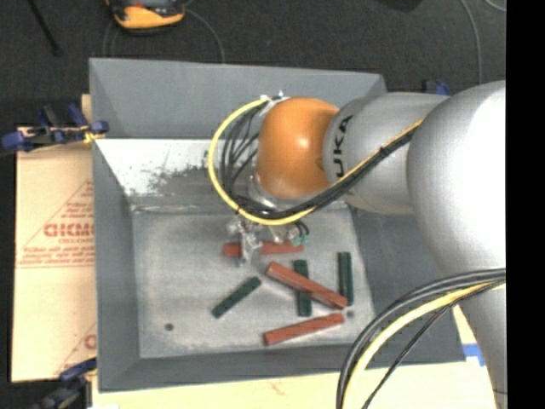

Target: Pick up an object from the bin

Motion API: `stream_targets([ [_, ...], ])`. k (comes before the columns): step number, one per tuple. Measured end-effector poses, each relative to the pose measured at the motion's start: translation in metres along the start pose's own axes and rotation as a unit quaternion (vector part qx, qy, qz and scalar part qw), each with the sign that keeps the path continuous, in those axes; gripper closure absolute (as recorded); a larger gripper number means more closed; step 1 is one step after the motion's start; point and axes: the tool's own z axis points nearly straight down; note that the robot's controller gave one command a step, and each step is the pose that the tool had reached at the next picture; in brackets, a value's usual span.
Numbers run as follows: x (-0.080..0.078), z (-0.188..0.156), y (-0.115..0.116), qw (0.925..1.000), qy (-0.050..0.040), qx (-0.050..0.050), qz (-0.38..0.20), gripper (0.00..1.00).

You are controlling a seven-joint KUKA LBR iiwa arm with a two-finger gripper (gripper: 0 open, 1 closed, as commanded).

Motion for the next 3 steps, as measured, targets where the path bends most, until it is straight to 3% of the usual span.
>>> stream_targets([
  [1, -0.0002, -0.0001, 0.0004, 1.0000, -0.0002, -0.001, 0.001, 0.00],
  [2, -0.0002, -0.0001, 0.0006, 1.0000, -0.0001, -0.001, 0.002, 1.00],
  [3, -0.0001, -0.0001, 0.0004, 1.0000, 0.0000, -0.001, 0.002, 1.00],
])
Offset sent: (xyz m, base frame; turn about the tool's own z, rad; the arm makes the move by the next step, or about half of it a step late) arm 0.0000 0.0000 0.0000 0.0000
